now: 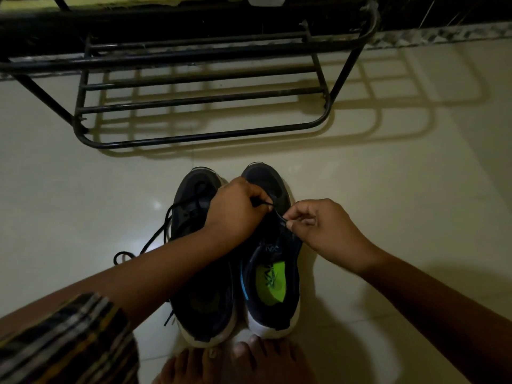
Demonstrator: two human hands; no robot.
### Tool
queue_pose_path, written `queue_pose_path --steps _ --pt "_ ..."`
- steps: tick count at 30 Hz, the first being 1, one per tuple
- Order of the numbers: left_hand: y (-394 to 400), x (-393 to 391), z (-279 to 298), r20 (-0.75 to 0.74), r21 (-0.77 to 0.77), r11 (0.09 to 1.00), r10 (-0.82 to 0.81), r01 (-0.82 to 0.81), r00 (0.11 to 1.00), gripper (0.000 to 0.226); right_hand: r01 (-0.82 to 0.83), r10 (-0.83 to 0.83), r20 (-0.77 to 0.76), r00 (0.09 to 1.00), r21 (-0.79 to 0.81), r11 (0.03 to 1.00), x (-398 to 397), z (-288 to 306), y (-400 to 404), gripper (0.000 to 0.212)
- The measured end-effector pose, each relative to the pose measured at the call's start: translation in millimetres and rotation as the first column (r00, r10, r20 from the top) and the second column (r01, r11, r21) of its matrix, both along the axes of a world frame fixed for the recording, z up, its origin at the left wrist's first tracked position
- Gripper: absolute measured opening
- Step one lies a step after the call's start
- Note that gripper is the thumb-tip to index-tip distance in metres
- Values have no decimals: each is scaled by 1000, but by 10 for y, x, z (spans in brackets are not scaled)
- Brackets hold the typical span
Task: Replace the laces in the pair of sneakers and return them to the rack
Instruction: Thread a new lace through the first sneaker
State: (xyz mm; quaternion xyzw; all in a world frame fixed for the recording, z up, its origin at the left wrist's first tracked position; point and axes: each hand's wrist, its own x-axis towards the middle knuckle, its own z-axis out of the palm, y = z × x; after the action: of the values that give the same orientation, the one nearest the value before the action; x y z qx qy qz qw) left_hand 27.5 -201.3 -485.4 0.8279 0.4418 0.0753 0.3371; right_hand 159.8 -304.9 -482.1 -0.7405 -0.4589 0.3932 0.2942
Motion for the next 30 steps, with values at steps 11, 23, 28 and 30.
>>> queue_pose_path --steps 11,23,28,30 --pt "-59 26 -140 36 -51 992 113 -111 993 7 146 -140 -180 974 21 989 12 -117 154 15" --pt "-54 -5 -121 25 -52 995 83 -81 996 9 -114 51 332 942 173 978 -55 -287 288 9" --pt "-41 -87 -107 115 -26 1000 12 -9 993 13 -125 51 359 932 184 975 -25 -197 269 23" --pt "-42 -115 -113 136 -10 1000 17 -16 991 15 -18 -47 274 961 230 973 16 -87 275 20"
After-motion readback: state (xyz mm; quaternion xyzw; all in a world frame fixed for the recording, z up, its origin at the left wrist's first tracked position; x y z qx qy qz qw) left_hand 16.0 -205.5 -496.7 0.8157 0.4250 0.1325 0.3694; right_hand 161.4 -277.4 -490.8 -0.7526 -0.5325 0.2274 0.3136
